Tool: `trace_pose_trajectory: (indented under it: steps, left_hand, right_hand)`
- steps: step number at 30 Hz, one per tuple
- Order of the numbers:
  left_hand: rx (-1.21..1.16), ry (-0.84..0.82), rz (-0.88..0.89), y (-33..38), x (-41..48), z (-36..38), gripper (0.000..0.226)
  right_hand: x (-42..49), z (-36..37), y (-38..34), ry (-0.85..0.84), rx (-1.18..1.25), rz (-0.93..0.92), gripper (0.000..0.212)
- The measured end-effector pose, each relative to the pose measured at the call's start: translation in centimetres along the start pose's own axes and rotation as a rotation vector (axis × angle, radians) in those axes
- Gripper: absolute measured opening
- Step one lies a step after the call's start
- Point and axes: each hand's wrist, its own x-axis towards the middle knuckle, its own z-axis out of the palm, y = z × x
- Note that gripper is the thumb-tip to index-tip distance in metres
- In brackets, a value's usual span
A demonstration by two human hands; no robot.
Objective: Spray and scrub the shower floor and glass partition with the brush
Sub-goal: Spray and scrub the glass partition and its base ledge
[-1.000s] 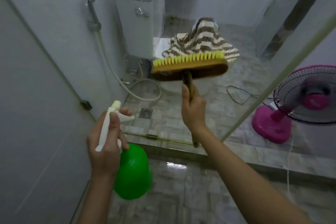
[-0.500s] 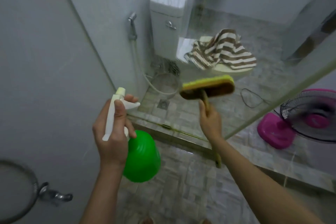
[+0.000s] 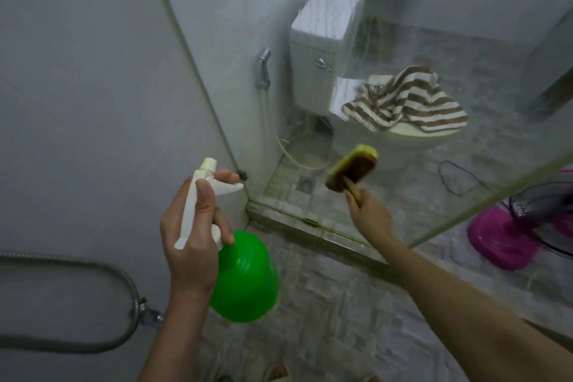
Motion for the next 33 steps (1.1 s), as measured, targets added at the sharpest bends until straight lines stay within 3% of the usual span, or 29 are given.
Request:
trace_pose_trajectory:
  steps: [3, 8, 10, 14, 17, 24, 27, 31, 33]
  left_hand:
    - [0.009, -0.023, 0.002, 0.4, 0.5, -1.0, 0.04]
    - [0.038, 0.025, -0.003, 0.0, 1.7, -1.5, 0.039]
    - [0.033, 0.036, -0.004, 0.3, 2.2, -1.7, 0.04]
    - [-0.01, 0.018, -0.005, 1.6, 3.2, -2.2, 0.047]
    - [-0.013, 0.003, -0.004, 2.9, 4.0, -2.5, 0.046]
    - [-0.04, -0.004, 0.046, 6.0, 4.8, -2.5, 0.041]
    - [-0.065, -0.001, 0.031, 7.3, 4.9, -2.4, 0.045]
    - [-0.058, -0.036, 0.019, 8.6, 4.7, -2.4, 0.048]
    - [-0.058, -0.046, 0.025, 9.4, 4.4, -2.2, 0.047]
  right_hand:
    - [-0.3, 1.3, -0.3, 0.0, 0.005, 0.082, 0.044]
    - [5.5, -0.4, -18.7, 0.049, 0.222, -0.311, 0.046]
    - [6.3, -1.8, -21.4, 0.093, 0.178, -0.384, 0.046]
    - [3.5, -1.9, -11.7, 0.068, 0.053, -0.205, 0.043]
    - [0.4, -2.5, -8.2, 0.043, 0.137, -0.044, 0.046]
    - [5.2, -10.5, -28.2, 0.187, 0.393, -0.412, 0.041]
    - [4.2, -10.4, -23.2, 0.198, 0.336, -0.387, 0.045]
    - [-1.1, -8.7, -10.2, 0.183, 0.298, -0.097, 0.054]
    - [-2.0, -10.1, -10.4, 0.183, 0.342, -0.061, 0.047]
